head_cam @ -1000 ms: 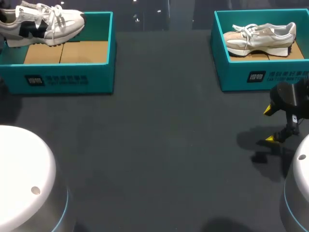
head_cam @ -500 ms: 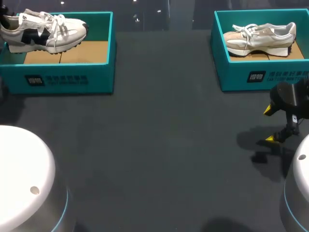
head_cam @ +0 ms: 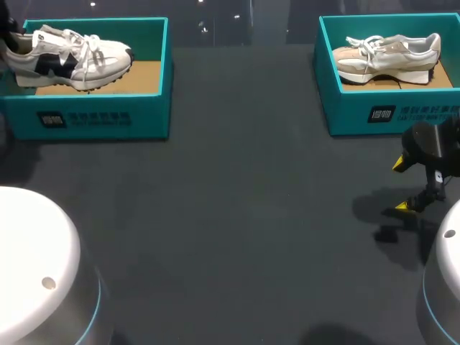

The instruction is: Take the shoe out of the shoebox, open the shoe tongue, remove and reinsert the insole, then place the shoe into the shoebox

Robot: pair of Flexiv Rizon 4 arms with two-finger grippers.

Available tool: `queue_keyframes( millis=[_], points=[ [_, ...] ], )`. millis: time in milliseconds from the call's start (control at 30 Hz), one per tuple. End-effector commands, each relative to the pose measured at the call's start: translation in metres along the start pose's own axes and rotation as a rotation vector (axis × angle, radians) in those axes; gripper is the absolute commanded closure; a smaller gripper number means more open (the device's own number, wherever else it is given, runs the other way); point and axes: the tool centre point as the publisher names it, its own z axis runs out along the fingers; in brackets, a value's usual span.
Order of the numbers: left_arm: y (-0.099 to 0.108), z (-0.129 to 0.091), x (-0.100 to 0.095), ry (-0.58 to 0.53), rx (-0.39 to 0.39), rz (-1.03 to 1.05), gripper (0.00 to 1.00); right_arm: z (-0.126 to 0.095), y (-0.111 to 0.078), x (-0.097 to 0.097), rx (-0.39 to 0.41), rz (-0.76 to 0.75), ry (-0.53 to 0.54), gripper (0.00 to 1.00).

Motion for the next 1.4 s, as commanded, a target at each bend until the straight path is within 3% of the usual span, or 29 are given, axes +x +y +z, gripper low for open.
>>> queue_keyframes(
  millis=[33, 1000, 1400],
  points=[
    [-0.001, 0.000, -0.003, 0.005, -0.002, 0.009, 1.00, 0.000, 0.000, 0.002, 0.004, 0.001, -0.003, 0.00],
    [0.015, 0.027, -0.023, 0.051, 0.068, -0.007, 1.00, 0.000, 0.000, 0.002, 0.004, 0.001, -0.003, 0.00],
    [0.000, 0.041, -0.028, 0.100, 0.113, -0.006, 1.00, 0.000, 0.000, 0.002, 0.004, 0.001, -0.003, 0.00]
  ],
)
